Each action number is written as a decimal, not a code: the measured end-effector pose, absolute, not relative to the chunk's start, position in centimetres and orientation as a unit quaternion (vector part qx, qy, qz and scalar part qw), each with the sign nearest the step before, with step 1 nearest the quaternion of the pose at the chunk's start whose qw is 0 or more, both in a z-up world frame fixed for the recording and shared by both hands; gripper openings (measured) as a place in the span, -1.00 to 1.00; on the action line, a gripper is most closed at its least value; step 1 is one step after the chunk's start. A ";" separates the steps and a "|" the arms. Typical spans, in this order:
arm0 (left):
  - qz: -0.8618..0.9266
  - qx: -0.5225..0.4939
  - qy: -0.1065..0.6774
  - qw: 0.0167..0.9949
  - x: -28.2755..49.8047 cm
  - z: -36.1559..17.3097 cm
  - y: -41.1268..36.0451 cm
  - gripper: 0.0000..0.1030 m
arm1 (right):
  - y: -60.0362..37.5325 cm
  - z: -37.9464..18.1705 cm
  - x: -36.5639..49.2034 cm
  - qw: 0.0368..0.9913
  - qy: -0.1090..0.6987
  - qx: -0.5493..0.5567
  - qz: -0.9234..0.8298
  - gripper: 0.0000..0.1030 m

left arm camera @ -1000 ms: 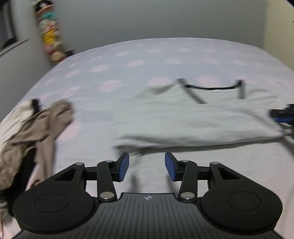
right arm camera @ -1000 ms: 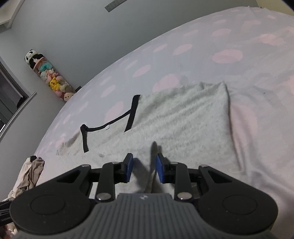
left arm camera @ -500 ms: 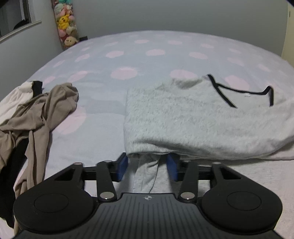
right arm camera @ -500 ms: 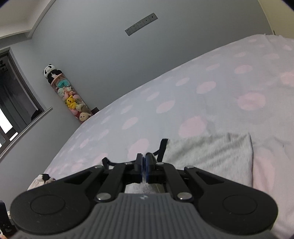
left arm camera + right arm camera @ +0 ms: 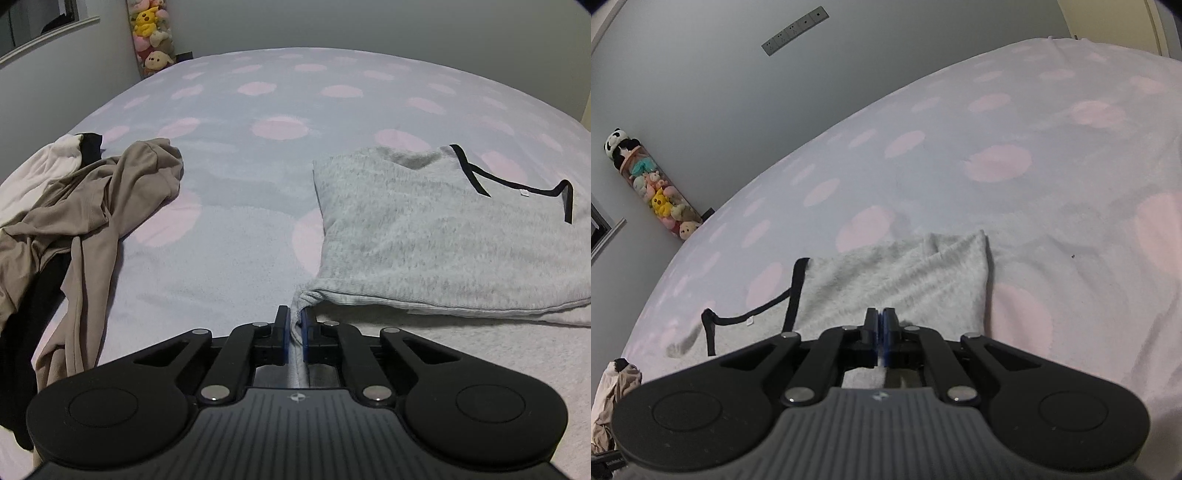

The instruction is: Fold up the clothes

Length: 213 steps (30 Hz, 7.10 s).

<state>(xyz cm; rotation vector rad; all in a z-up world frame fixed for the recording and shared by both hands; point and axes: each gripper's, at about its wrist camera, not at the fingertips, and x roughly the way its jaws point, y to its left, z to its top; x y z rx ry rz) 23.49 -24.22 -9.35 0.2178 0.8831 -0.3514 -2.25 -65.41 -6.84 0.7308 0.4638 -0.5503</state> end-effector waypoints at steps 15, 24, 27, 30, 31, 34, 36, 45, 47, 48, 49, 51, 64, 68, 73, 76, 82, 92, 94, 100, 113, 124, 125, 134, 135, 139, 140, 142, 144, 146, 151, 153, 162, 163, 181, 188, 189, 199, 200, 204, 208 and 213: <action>-0.166 0.097 0.438 0.878 23.4 -9.4 -24.3 -0.90 | -63.5 -6.9 -5.5 0.865 0.271 0.366 -0.210 -0.47; -0.157 0.108 0.433 0.881 23.2 -9.7 -24.8 -0.90 | -60.9 -6.4 -1.9 0.910 0.306 0.192 -0.204 -0.47; -0.154 0.109 0.432 0.882 23.2 -9.7 -24.8 -0.90 | -61.3 -6.1 -0.8 0.921 0.279 0.175 -0.209 -0.21; -0.152 0.107 0.433 0.882 23.2 -9.7 -24.9 -0.90 | -61.9 -6.5 -0.3 0.920 0.274 0.200 -0.198 -0.16; -0.151 0.106 0.434 0.882 23.2 -9.7 -24.9 -0.90 | -62.2 -6.7 -0.3 0.917 0.275 0.214 -0.193 -0.16; -0.146 0.108 0.432 0.883 23.1 -9.8 -25.1 -0.90 | -62.8 -7.1 -0.5 0.910 0.273 0.250 -0.189 -0.23; -0.144 0.107 0.432 0.884 23.1 -9.8 -25.1 -0.90 | -62.9 -7.0 -0.6 0.907 0.273 0.261 -0.186 -0.77; -0.144 0.102 0.453 0.874 23.8 -9.4 -25.0 -0.90 | -62.8 -4.1 -4.1 0.900 0.273 0.289 -0.182 -0.89; -0.143 0.107 0.455 0.872 23.9 -9.4 -25.2 -0.91 | -62.9 -4.8 -4.5 0.888 0.303 0.293 -0.184 -0.89; -0.142 0.109 0.457 0.872 24.0 -9.4 -25.2 -0.91 | -63.0 -5.4 -4.5 0.881 0.318 0.298 -0.184 -0.89; -0.141 0.111 0.458 0.871 24.0 -9.4 -25.3 -0.91 | -63.1 -6.0 -4.5 0.874 0.327 0.306 -0.187 -0.89; -0.138 0.110 0.460 0.870 24.1 -9.3 -25.2 -0.91 | -62.9 -6.6 -4.2 0.868 0.346 0.304 -0.187 -0.89; -0.149 0.130 0.450 0.871 20.9 -7.3 -22.6 -0.76 | -62.2 -5.1 -4.6 0.895 0.322 0.239 -0.196 -0.52; -0.169 0.106 0.467 0.862 18.2 -6.0 -20.0 -0.65 | -62.0 -4.8 -4.7 0.898 0.308 0.257 -0.184 -0.49; -0.210 0.117 0.472 0.848 13.9 -4.2 -17.2 -0.57 | -60.1 -2.4 -5.5 0.908 0.291 0.252 -0.166 -0.37; -0.241 0.135 0.471 0.838 11.6 -3.4 -16.0 -0.57 | -58.6 -0.8 -6.9 0.908 0.286 0.269 -0.145 -0.36; -0.319 0.192 0.444 0.815 7.1 -2.6 -14.3 -0.57 | -54.8 1.7 -12.2 0.907 0.297 0.276 -0.116 -0.34; -0.403 0.361 0.362 0.759 0.7 -3.3 -11.1 -0.40 | -48.8 3.8 -22.3 0.902 0.331 0.245 -0.135 -0.23; -0.414 0.399 0.340 0.744 -0.5 -3.8 -10.6 -0.39 | -47.5 3.8 -23.7 0.901 0.342 0.231 -0.135 -0.19; -0.440 0.509 0.263 0.692 -4.0 -5.9 -10.4 -0.22 | -44.9 3.7 -26.0 0.896 0.382 0.180 -0.135 -0.17; -0.427 0.699 0.114 0.563 -7.4 -12.1 -11.2 -0.62 | -42.6 4.7 -26.9 0.896 0.406 0.133 -0.122 -0.06; -0.415 0.627 0.148 0.642 -5.4 -9.4 -11.7 -0.92 | -43.6 3.5 -22.1 0.856 0.514 -0.026 -0.048 0.14; -0.415 0.622 0.151 0.647 -5.3 -9.1 -11.9 -0.92 | -44.0 3.1 -21.4 0.846 0.529 -0.052 -0.033 0.14; -0.403 0.588 0.178 0.678 -4.4 -7.3 -13.2 -0.92 | -44.8 -0.6 -17.5 0.778 0.609 -0.146 0.041 -0.05; -0.403 0.585 0.180 0.680 -4.3 -7.1 -13.2 -0.92 | -44.6 -1.0 -17.2 0.774 0.614 -0.149 0.043 -0.27; -0.398 0.575 0.185 0.690 -4.0 -6.2 -13.2 -0.92 | -44.3 -1.1 -18.0 0.782 0.603 -0.154 0.036 -0.87; -0.397 0.571 0.186 0.694 -4.0 -5.9 -13.1 -0.92 | -44.2 -0.4 -18.7 0.790 0.591 -0.159 0.029 -0.87; -0.393 0.561 0.188 0.704 -3.8 -5.3 -12.9 -0.92 | -44.4 1.1 -20.1 0.808 0.567 -0.160 0.008 -0.87; -0.385 0.553 0.187 0.715 -3.7 -4.6 -12.6 -0.92 | -44.8 2.9 -21.6 0.826 0.541 -0.157 -0.019 -0.88; -0.377 0.542 0.187 0.727 -3.5 -3.7 -12.4 -0.92 | -45.6 5.0 -23.5 0.846 0.508 -0.152 -0.053 -0.88; -0.356 0.495 0.177 0.772 -3.3 -0.3 -12.0 -0.93 | -46.5 9.5 -27.7 0.890 0.419 -0.138 -0.116 -0.88; -0.351 0.471 0.166 0.792 -3.3 1.8 -12.0 -0.93 | -46.1 10.7 -28.8 0.901 0.389 -0.142 -0.131 -0.88; -0.321 0.444 0.102 0.830 -5.5 8.0 -11.8 -0.93 | -44.3 14.9 -32.1 0.925 0.294 -0.149 -0.190 -0.89; -0.321 0.443 0.096 0.832 -5.9 8.6 -11.7 -0.93 | -44.4 15.4 -32.5 0.927 0.290 -0.143 -0.191 -0.89; -0.318 0.432 0.101 0.838 -6.0 10.4 -13.1 -0.93 | -43.3 16.4 -35.4 0.932 0.279 -0.121 -0.197 -0.88; -0.317 0.418 0.139 0.840 -0.4 9.4 -16.5 -0.93 | -47.7 14.4 -30.1 0.928 0.293 -0.113 -0.202 -0.88; -0.316 0.416 0.143 0.841 0.2 9.3 -17.0 -0.93 | -48.4 14.1 -29.1 0.928 0.292 -0.109 -0.205 -0.88; -0.312 0.373 0.223 0.845 9.8 5.9 -21.6 -0.92 | -55.2 10.0 -19.0 0.926 0.297 -0.073 -0.222 -0.88; -0.314 0.370 0.232 0.843 10.7 5.2 -22.1 -0.91 | -55.9 9.2 -17.9 0.925 0.300 -0.065 -0.223 -0.87; -0.313 0.356 0.272 0.838 15.1 2.2 -23.7 -0.91 | -58.6 6.2 -14.5 0.921 0.311 -0.039 -0.231 -0.87; -0.311 0.339 0.305 0.833 18.4 -1.0 -24.7 -0.91 | -61.0 2.4 -11.0 0.911 0.331 -0.002 -0.246 -0.87; -0.307 0.314 0.330 0.836 21.8 -4.6 -25.5 -0.91 | -62.9 -2.6 -8.1 0.895 0.353 0.030 -0.270 -0.87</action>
